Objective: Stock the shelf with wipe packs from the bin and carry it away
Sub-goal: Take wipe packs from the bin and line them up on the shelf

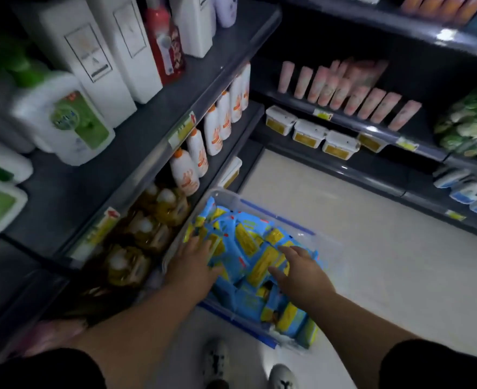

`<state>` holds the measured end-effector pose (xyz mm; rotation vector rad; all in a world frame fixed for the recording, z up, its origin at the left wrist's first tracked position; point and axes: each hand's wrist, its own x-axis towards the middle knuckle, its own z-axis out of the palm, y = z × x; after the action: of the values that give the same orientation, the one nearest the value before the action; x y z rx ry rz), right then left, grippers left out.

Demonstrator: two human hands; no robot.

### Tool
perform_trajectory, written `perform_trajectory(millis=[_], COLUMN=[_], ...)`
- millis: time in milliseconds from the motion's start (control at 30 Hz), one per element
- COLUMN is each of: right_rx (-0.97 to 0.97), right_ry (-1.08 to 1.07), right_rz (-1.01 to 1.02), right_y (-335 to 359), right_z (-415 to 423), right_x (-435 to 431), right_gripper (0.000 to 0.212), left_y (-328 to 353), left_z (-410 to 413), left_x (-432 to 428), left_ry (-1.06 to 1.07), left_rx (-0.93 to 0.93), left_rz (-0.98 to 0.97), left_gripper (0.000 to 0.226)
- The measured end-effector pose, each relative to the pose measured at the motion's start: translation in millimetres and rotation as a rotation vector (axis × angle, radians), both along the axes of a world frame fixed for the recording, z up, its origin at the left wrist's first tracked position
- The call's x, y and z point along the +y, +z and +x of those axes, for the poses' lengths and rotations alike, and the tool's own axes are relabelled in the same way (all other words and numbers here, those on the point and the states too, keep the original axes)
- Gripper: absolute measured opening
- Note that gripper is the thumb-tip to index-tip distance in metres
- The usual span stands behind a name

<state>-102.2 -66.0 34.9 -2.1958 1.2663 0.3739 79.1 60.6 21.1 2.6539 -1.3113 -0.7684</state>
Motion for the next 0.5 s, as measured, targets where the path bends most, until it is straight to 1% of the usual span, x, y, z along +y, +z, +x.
perform_trajectory(millis=[100, 200, 300, 400, 500], right_rx=[-0.036, -0.079, -0.121, -0.161, -0.183], right_ry=[0.033, 0.08, 0.088, 0.076, 0.072], right_rz=[0.064, 0.08, 0.109, 0.109, 0.115], right_y=[-33.3, -56.8, -69.6, -75.8, -78.0], right_z=[11.2, 24.3, 35.7, 43.8, 51.3], right_x=[5.4, 11.2, 13.8, 11.6, 8.3], right_gripper=[0.058, 0.053, 0.048, 0.044, 0.041], left_y=[-32.7, -54.8, -67.5, -75.6, -78.0], left_z=[0.2, -0.3, 0.5, 7.4, 21.2], left_x=[9.2, 11.4, 9.4, 8.3, 10.7], left_ry=[-0.044, -0.155, -0.22, -0.249, -0.183], left_rx=[0.127, 0.231, 0.225, 0.212, 0.24], left_rz=[0.011, 0.049, -0.006, -0.109, -0.217], left_gripper=[0.068, 0.066, 0.048, 0.033, 0.017])
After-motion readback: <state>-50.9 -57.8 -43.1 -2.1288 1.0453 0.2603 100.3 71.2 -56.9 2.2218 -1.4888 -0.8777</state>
